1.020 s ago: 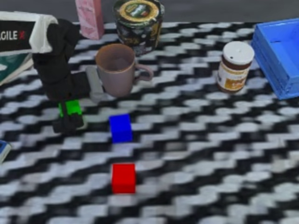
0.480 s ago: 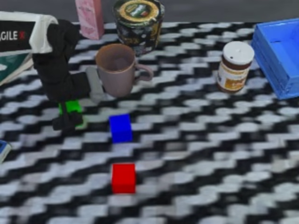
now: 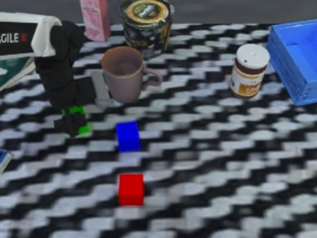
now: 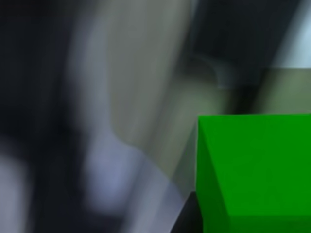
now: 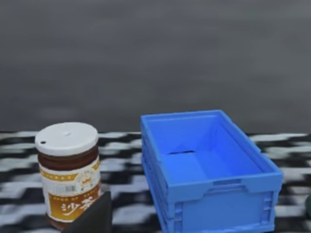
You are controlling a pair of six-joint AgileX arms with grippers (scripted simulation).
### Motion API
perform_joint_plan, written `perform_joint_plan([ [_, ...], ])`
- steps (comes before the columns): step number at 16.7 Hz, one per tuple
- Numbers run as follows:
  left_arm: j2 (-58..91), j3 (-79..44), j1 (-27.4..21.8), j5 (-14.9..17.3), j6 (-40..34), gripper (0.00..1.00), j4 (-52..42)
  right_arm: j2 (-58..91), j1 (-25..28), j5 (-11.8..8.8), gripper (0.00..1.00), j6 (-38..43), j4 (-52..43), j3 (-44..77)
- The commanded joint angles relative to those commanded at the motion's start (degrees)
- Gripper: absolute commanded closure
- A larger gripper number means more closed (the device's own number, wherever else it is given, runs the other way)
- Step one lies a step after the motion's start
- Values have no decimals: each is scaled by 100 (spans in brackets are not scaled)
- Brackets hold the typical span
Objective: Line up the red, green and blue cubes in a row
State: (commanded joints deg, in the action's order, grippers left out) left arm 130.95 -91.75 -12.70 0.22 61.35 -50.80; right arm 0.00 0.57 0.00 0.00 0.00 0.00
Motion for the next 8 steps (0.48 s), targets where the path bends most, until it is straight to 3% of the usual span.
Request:
perform_joint_plan([
  [8,-63,8,6,14,-19,100,-47,0,0,0,0,0,0,0],
])
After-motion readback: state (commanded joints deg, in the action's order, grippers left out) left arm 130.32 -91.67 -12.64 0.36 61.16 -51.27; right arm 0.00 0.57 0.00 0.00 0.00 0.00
